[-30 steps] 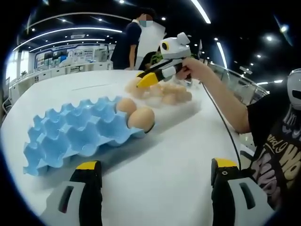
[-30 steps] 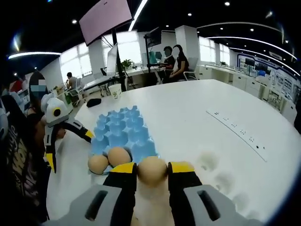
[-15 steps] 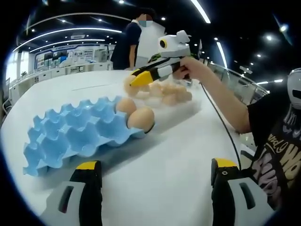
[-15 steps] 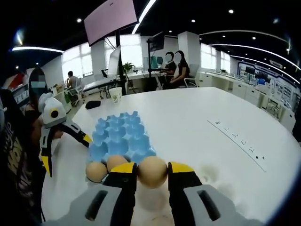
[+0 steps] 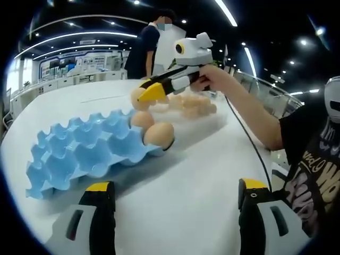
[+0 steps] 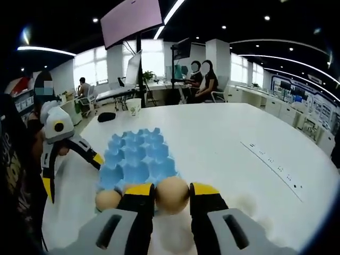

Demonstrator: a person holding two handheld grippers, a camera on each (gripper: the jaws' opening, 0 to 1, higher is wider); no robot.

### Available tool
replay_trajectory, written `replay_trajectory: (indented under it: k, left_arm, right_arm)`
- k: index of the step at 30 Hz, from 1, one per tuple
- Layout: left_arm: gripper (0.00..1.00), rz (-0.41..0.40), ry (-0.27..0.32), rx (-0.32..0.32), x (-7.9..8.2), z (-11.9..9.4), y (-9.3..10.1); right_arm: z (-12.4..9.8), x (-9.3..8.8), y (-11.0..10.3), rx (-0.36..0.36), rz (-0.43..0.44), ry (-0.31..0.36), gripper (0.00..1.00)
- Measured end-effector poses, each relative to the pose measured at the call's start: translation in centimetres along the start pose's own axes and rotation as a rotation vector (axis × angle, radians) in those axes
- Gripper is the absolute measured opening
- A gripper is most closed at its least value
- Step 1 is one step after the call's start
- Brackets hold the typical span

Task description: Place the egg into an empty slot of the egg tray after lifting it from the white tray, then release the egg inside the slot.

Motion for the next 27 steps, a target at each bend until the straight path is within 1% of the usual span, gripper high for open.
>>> replay_trajectory:
  k: [12,17,23,24,27]
  left_arm:
    - [0.98,0.001,0.001,-0.003,-0.1,0.0,0.2]
    - [0.98,0.002,0.004,-0.004,-0.2,0.0,0.2]
    - [0.98,0.002,0.006,-0.005,-0.2,-0.1,0.4]
    - [0.98,0.002,0.007,-0.005,-0.2,-0.1,0.4]
    - [0.98,0.003,0.008,-0.006,-0.3,-0.1,0.4]
  right_arm:
    - [1.2,-0.1,0.7,-0.001,-0.015,-0.003,0.27]
    - [1.5,0.0,0.2,0.012,-0.017,-0.002,0.27]
    - [1.8,-0.8,0.3,0.004,-0.012,-0.027,0.27]
    - [1.8,-1.0,1.2,0.004,-0.011,-0.034,0.27]
    - [1.9,-1.1,1.7,-0.003,-0.015,-0.046,0.27]
Point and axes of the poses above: the point that each gripper's makers call its tool centre point, and the gripper's own axes: z roughly forward along the fingers, y roughly to its right, x roughly out of its top, the point moved 2 cm from there along -z, roughly backward along the fingers, and after that the axes turned 8 degrees about y, right-handed, at the moved point
